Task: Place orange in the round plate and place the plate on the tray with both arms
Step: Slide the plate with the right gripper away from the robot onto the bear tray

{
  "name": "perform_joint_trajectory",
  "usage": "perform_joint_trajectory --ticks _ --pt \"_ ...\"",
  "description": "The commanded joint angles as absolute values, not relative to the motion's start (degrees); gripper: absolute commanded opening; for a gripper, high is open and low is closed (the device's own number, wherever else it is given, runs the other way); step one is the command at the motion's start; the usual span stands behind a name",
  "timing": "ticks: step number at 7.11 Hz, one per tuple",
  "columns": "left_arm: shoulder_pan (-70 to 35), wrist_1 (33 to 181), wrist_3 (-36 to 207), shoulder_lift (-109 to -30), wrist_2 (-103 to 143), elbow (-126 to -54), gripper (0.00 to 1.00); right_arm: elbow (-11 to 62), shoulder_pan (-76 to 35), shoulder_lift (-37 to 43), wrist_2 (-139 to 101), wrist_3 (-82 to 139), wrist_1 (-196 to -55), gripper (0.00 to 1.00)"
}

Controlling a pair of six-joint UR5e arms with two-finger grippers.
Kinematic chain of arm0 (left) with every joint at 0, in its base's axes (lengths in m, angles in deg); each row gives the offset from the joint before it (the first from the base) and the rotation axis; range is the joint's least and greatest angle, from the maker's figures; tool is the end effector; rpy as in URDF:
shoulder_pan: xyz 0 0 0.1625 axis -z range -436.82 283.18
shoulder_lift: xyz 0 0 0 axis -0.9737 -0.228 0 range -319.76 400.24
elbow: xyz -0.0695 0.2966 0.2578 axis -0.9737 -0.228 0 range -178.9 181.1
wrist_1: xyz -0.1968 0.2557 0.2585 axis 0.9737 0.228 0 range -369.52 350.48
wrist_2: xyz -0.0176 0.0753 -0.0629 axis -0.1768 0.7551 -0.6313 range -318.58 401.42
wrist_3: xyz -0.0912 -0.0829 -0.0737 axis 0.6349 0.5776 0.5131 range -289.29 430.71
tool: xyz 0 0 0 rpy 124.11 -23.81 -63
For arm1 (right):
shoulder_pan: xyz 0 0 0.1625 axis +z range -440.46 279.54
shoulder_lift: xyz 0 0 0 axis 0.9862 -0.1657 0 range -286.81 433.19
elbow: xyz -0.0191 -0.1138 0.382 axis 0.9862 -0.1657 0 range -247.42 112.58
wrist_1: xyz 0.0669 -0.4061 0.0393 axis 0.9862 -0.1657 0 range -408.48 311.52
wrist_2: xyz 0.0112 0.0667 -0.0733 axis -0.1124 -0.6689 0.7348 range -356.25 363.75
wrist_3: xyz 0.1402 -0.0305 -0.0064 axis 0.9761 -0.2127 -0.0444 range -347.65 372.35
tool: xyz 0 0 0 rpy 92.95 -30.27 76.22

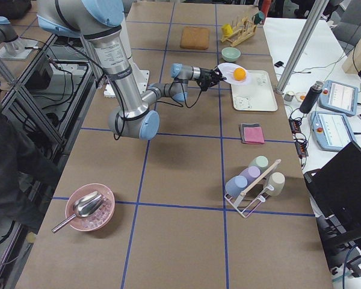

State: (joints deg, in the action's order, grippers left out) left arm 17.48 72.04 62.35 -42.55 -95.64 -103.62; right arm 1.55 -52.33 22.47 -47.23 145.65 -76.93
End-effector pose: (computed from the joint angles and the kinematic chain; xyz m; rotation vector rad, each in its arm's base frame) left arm -0.0608 -0.4327 0.6067 0.0752 0.8182 0.0601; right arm -0.5575 -0.5518 0.2703 0.4283 -1.5571 1.4659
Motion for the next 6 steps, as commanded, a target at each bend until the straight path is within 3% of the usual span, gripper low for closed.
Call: perform_joint_trajectory --ticks 1,2,5,6 --pt "17.5 72.0 62.4 -42.5 -95.5 -104.5 0.99 -10.6 -50.5 31.0 -47.7 152.0 -81.2 0.00" --pt "17.5 72.0 62.5 -42.4 -95.5 -104.9 0.99 -16.0 -50.2 33.7 -47.2 155.7 -81.3 0.00" --pt "17.5 72.0 62.4 -42.2 -95.3 -105.6 0.99 -17.9 -50.3 34.4 -46.4 161.1 -81.5 0.04" --pt "17.5 72.0 62.4 -42.3 -95.3 -105.8 0.99 -16.4 -50.4 34.1 -47.8 159.7 -81.6 0.34"
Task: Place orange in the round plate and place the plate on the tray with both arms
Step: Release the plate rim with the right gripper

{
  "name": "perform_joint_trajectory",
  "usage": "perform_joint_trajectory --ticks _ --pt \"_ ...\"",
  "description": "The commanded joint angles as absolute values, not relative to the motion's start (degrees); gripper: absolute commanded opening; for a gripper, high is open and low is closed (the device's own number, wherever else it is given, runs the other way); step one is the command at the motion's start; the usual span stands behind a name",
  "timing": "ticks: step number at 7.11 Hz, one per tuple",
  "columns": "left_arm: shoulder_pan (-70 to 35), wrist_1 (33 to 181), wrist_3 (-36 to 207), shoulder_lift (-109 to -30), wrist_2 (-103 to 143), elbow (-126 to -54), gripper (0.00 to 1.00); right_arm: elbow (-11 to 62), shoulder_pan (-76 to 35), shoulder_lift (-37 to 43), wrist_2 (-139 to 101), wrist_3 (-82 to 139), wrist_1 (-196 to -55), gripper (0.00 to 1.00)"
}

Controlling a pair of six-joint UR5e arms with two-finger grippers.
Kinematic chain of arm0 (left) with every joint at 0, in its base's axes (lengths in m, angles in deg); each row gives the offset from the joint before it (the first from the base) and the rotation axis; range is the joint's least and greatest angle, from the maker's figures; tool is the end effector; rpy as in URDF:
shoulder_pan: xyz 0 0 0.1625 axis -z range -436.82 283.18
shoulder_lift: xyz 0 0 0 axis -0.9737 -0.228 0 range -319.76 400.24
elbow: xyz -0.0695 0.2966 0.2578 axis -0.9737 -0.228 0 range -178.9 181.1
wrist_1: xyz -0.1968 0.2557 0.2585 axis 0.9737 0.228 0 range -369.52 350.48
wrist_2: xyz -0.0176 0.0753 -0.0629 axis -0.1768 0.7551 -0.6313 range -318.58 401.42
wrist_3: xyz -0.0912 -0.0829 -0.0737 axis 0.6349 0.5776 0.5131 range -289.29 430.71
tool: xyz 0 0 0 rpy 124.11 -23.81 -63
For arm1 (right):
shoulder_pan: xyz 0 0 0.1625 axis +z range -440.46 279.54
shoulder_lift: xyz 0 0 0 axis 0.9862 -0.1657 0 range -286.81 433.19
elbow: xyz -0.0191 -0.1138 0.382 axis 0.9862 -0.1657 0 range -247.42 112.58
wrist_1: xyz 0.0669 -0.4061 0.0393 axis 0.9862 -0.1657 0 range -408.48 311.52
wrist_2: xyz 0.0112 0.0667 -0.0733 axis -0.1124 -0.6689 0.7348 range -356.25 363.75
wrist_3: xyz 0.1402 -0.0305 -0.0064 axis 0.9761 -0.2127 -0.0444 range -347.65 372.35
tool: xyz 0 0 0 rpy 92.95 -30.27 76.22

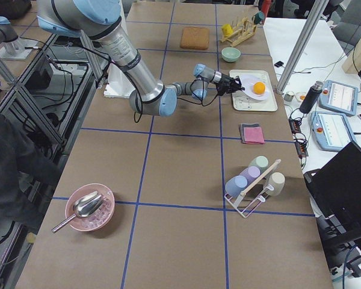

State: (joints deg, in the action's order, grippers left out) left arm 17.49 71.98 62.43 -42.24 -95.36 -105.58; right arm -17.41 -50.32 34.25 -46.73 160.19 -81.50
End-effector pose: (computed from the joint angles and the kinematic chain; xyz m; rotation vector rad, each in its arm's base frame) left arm -0.0613 -0.4316 0.5930 0.1002 0.8105 0.0700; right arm -0.6089 -0.6134 0.2870 0.3643 -1.4433 1.6915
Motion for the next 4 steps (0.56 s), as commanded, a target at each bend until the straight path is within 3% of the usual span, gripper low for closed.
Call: perform_joint_trajectory --ticks 1,2,4 --pt "17.5 72.0 62.4 -42.3 -95.3 -106.0 0.99 -13.7 -50.5 33.7 -49.5 157.3 -82.0 0.58" --pt "17.5 72.0 62.4 -42.3 -95.3 -106.3 0.99 -9.5 -50.9 32.2 -50.8 150.4 -85.7 1.00" --pt "17.5 71.9 62.4 -42.3 -95.3 -106.2 0.99 2.1 -50.3 25.2 -61.1 133.8 -86.8 1.00"
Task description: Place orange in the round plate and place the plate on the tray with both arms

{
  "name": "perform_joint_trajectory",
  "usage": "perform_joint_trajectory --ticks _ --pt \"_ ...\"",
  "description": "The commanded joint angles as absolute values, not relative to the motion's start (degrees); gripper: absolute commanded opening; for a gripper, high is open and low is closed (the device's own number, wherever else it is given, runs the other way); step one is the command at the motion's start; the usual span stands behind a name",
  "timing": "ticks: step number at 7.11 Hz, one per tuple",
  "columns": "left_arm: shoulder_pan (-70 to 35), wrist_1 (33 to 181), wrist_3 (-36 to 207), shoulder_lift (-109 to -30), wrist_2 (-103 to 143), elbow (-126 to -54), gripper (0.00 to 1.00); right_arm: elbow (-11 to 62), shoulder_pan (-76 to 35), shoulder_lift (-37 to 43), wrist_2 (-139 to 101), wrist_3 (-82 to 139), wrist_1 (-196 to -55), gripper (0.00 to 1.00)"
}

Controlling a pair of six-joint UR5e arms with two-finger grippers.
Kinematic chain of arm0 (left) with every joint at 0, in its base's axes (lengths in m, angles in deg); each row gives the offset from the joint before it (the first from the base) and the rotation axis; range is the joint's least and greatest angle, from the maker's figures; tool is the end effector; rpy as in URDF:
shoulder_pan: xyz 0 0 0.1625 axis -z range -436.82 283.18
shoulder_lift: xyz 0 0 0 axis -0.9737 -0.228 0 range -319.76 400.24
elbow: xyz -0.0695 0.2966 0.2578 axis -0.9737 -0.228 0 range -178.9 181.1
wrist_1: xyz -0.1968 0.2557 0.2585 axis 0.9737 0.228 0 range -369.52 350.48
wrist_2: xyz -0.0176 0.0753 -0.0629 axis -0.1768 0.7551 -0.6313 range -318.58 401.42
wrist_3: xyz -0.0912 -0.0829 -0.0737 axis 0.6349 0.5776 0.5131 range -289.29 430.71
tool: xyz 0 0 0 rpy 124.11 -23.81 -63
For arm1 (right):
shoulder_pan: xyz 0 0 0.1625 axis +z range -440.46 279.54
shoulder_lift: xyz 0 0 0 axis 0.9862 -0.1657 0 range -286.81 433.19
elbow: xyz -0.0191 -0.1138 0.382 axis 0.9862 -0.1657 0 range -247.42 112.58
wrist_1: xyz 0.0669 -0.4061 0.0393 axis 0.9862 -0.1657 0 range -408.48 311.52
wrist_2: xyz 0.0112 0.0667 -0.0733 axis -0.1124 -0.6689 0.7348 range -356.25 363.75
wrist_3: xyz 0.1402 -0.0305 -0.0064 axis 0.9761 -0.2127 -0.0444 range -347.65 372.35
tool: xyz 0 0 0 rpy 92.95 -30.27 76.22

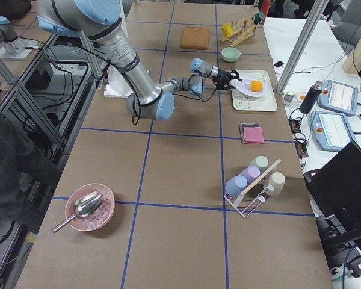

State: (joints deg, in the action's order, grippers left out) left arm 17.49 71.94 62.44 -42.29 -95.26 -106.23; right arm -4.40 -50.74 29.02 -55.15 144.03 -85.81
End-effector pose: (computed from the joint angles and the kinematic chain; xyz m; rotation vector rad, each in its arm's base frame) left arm -0.0615 -0.4323 0.5874 0.1107 0.8076 0.0745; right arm -0.5961 -0.5792 0.2584 0.3743 -1.3829 1.3849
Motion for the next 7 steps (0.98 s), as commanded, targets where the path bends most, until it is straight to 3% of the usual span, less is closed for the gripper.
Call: perform_joint_trajectory --ticks 1,4,7 --pt "17.5 71.8 62.4 -42.2 -95.3 -106.1 0.99 4.6 -48.6 24.4 -66.3 127.1 -90.9 1.00" --pt "17.5 71.8 62.4 -41.8 -95.4 -105.9 0.99 15.9 -39.7 23.5 -82.9 110.2 -112.1 1.00" --pt "17.5 71.9 62.4 -40.8 -95.8 -106.0 0.99 25.4 -26.3 15.6 -102.4 79.1 -125.2 1.00"
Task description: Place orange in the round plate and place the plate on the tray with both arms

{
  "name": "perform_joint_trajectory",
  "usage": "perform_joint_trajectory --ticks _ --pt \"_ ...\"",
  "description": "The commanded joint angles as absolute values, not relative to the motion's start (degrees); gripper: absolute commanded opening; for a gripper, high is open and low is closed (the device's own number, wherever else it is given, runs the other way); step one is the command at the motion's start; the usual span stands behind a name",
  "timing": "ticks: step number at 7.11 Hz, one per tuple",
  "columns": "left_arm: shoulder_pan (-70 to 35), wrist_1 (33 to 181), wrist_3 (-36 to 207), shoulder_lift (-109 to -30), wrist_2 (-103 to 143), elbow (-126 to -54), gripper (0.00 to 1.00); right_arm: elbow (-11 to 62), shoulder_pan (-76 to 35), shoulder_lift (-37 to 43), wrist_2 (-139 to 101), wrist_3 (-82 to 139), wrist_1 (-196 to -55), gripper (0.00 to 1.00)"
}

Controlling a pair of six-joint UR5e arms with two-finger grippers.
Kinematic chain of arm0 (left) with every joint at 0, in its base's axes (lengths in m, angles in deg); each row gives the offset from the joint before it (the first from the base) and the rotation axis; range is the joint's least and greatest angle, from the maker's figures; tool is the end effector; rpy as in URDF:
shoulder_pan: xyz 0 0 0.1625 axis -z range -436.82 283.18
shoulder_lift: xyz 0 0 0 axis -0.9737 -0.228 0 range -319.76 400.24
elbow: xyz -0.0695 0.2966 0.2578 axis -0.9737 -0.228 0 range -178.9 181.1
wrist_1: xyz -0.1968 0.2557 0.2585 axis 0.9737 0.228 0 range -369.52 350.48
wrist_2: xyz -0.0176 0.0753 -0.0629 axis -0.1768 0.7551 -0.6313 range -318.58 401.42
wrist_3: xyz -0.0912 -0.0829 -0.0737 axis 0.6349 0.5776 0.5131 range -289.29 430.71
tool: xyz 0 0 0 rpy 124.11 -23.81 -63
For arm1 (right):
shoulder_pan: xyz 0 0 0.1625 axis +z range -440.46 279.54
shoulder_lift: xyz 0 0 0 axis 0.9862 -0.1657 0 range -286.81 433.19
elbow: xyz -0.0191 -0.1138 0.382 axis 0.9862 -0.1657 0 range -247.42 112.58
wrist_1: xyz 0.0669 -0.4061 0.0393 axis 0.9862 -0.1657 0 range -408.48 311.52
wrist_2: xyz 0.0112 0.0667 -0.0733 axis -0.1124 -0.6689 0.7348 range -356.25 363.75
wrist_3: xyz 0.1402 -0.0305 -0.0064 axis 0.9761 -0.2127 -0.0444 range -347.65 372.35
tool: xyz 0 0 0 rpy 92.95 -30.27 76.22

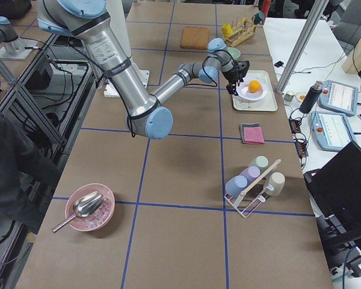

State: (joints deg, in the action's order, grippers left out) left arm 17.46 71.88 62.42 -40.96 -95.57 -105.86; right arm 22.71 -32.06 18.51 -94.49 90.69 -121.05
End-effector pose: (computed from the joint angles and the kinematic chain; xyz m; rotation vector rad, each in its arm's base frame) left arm -0.0600 -0.4220 0.6000 0.0824 0.8162 0.0628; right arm -0.3958 -0.6156 0.2673 0.3499 -0.8754 0.5276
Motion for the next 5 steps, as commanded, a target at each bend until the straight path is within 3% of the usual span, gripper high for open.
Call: perform_joint_trajectory --ticks 1,5 --pt "17.4 71.7 62.4 -40.9 -95.7 -106.0 0.99 25.4 -21.4 12.1 -108.4 65.3 -125.8 1.00" --pt "17.4 71.7 62.4 -39.7 -95.7 -105.1 0.99 25.8 -1.8 -6.0 -120.7 22.5 -126.0 1.00"
